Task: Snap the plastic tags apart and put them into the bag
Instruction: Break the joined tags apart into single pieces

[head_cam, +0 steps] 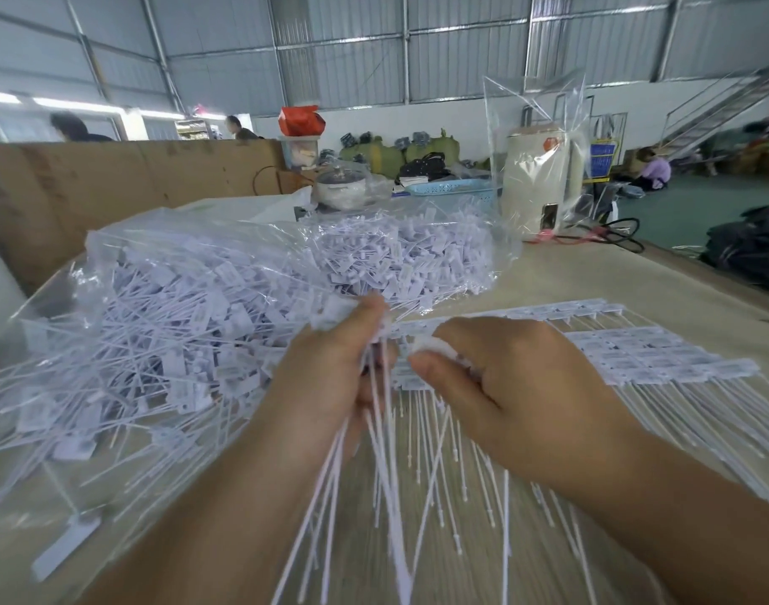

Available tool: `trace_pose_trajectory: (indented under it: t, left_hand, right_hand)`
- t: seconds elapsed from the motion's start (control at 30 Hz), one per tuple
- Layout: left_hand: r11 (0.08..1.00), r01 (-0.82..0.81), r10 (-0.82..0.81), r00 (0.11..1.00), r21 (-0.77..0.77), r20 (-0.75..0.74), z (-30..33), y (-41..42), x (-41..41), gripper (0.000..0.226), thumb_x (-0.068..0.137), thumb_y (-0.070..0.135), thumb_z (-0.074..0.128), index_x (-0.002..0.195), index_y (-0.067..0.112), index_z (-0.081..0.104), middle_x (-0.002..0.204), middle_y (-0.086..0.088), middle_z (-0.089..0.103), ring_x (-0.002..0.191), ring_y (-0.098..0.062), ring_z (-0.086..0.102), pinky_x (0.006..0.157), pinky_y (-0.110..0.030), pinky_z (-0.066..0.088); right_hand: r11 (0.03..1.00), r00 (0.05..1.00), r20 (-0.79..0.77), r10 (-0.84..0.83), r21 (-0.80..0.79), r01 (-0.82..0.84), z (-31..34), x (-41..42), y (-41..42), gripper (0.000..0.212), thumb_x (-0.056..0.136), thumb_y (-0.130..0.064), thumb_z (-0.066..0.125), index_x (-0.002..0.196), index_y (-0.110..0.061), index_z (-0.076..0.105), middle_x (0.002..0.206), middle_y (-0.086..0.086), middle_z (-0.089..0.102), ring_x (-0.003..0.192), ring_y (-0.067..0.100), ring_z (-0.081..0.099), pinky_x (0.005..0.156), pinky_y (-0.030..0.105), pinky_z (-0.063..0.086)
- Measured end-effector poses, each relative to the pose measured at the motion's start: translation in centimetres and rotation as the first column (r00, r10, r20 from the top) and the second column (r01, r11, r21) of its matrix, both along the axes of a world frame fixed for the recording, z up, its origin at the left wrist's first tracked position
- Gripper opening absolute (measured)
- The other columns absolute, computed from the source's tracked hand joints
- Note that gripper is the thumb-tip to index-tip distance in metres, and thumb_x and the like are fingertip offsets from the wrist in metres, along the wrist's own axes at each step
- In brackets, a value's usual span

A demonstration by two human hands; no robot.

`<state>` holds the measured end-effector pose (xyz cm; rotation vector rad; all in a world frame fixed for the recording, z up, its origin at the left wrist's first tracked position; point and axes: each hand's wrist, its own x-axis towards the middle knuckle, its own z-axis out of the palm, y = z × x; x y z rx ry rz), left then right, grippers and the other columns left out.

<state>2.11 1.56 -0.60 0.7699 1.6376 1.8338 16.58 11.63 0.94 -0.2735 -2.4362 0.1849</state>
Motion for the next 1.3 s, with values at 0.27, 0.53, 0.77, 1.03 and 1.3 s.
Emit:
trace_pose_trajectory:
  t: [0.27, 0.53, 0.77, 1.03, 1.3]
  left_hand:
    - [0.996, -0.08, 0.071, 0.969, -0.032, -0.238, 0.5, -0.5, 1.1, 0.032, 0.08, 0.054, 0.064, 0.081, 0.023, 0.072, 0.057, 0.001, 0.067, 0.044, -0.012, 0.06, 0.042, -0.023, 0.047]
    - [0.982, 0.189, -0.186, 0.967, -0.001, -0.175, 0.1, -0.2, 2.3, 0.056, 0.077, 0.061, 0.064, 0.092, 0.007, 0.068, 0.076, -0.011, 0.073, 0.058, -0.017, 0.062, 0.048, -0.023, 0.046]
    - [0.979, 0.204, -0.194, 0.952, 0.021, -0.237, -0.1, -0.1, 2.0, 0.012, 0.08, 0.034, 0.071, 0.075, 0.023, 0.073, 0.06, 0.0, 0.066, 0.045, -0.009, 0.055, 0.039, -0.018, 0.039]
    - [0.997, 0.064, -0.058, 0.985, 0.032, -0.161, 0.0, -0.5, 0.1, 0.031, 0.062, 0.044, 0.082, 0.083, 0.022, 0.076, 0.072, -0.016, 0.069, 0.064, -0.031, 0.06, 0.064, -0.043, 0.048]
    - [0.993, 0.114, -0.11, 0.979, 0.017, -0.172, -0.1, -0.3, 0.0, 0.025, 0.063, 0.032, 0.086, 0.081, 0.02, 0.072, 0.066, -0.005, 0.067, 0.053, -0.013, 0.063, 0.045, -0.025, 0.046]
  right_hand:
    - [0.983, 0.992, 0.035, 0.122, -0.14, -0.116, -0.7, -0.1, 0.0, 0.042, 0.091, -0.053, 0.043, 0.122, -0.027, 0.055, 0.041, -0.01, 0.038, 0.041, 0.006, 0.042, 0.044, 0.027, 0.032]
    - [0.962, 0.98, 0.036, 0.195, -0.203, -0.184, -1.3, -0.2, -0.1, 0.057, 0.091, -0.062, 0.037, 0.138, -0.03, 0.033, 0.066, -0.013, 0.06, 0.053, 0.003, 0.052, 0.049, 0.025, 0.036]
    - [0.966, 0.977, 0.092, 0.19, -0.195, -0.169, -1.6, -0.3, 0.1, 0.06, 0.086, -0.068, 0.029, 0.137, -0.035, 0.028, 0.075, -0.014, 0.061, 0.064, 0.003, 0.056, 0.056, 0.029, 0.045]
    - [0.969, 0.986, 0.107, 0.131, -0.222, -0.105, -1.1, 0.0, 1.2, 0.032, 0.095, -0.048, 0.046, 0.081, -0.02, 0.052, 0.056, -0.004, 0.048, 0.048, 0.011, 0.046, 0.051, 0.038, 0.041]
    - [0.966, 0.987, 0.078, 0.142, -0.229, -0.121, -1.2, -0.4, 1.1, 0.036, 0.092, -0.046, 0.05, 0.065, -0.026, 0.039, 0.052, -0.008, 0.041, 0.047, 0.012, 0.042, 0.049, 0.035, 0.037]
